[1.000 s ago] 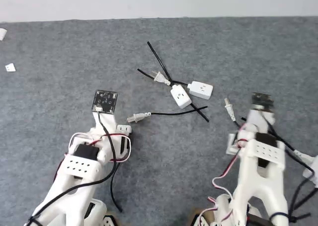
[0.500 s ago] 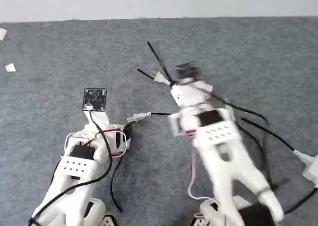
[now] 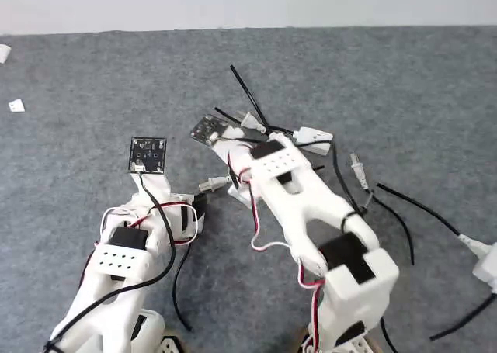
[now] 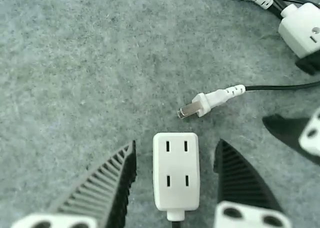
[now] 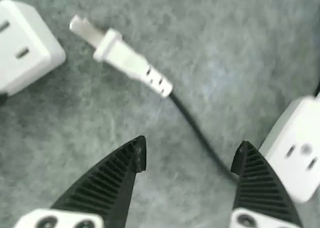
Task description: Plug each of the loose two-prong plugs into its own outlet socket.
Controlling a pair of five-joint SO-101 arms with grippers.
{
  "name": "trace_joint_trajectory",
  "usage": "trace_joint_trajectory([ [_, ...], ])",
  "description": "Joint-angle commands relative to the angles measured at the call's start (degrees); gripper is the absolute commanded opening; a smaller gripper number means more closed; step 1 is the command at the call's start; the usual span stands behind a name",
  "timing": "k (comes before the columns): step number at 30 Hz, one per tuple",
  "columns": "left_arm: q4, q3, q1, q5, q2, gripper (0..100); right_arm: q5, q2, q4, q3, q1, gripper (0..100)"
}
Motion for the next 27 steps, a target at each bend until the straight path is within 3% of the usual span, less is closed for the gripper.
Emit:
trace_joint_trajectory([
  [1, -1.5, -0.8, -0.5, 0.0, -1.4, 24, 1.7, 2.2, 1.5, -8.1, 1.3, 27.0],
  [9, -1.5, -0.8, -0.5, 0.0, -1.4, 24, 1.2, 10.7, 3.5, -14.9, 5.5, 26.1],
  [16, -1.5, -0.7, -0.6, -0.1, -1.4, 24, 1.1, 12.1, 7.3, -17.5, 5.8, 0.9],
  [27, -1.5, -0.7, -0.6, -0.1, -1.3, 24, -10.6, 1.7, 30.2, -22.8, 11.6, 0.9],
])
